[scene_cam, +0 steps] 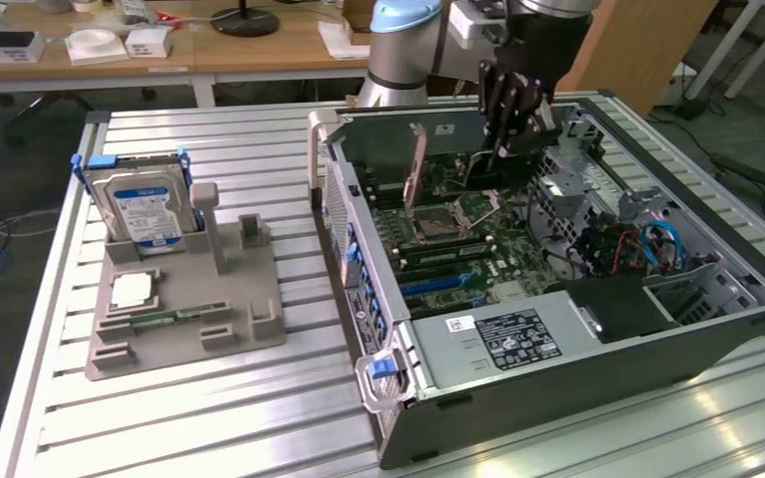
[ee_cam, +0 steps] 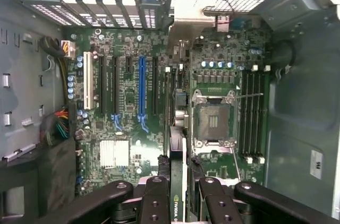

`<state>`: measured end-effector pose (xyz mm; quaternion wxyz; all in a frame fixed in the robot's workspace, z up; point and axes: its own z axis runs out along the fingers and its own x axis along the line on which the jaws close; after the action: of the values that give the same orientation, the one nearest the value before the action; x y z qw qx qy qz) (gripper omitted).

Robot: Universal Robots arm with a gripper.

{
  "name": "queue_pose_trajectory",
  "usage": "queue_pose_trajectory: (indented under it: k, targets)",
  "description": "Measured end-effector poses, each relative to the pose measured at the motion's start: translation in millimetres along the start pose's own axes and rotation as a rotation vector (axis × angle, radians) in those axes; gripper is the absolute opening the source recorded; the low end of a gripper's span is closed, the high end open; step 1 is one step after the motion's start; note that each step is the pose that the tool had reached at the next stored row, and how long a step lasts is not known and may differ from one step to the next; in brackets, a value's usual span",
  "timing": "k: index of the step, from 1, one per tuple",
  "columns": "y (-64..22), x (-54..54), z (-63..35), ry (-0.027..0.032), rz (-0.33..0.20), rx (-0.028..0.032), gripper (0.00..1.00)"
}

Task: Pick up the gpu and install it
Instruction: 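Insert the gpu into the slot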

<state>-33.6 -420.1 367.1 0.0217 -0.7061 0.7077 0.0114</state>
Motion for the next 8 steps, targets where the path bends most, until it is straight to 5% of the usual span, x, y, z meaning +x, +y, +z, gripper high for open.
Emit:
queue_pose_trajectory:
  k: [8]
  targets:
    - [0.5,13.0,9.3,0.0001,0.0,0.0,0.26]
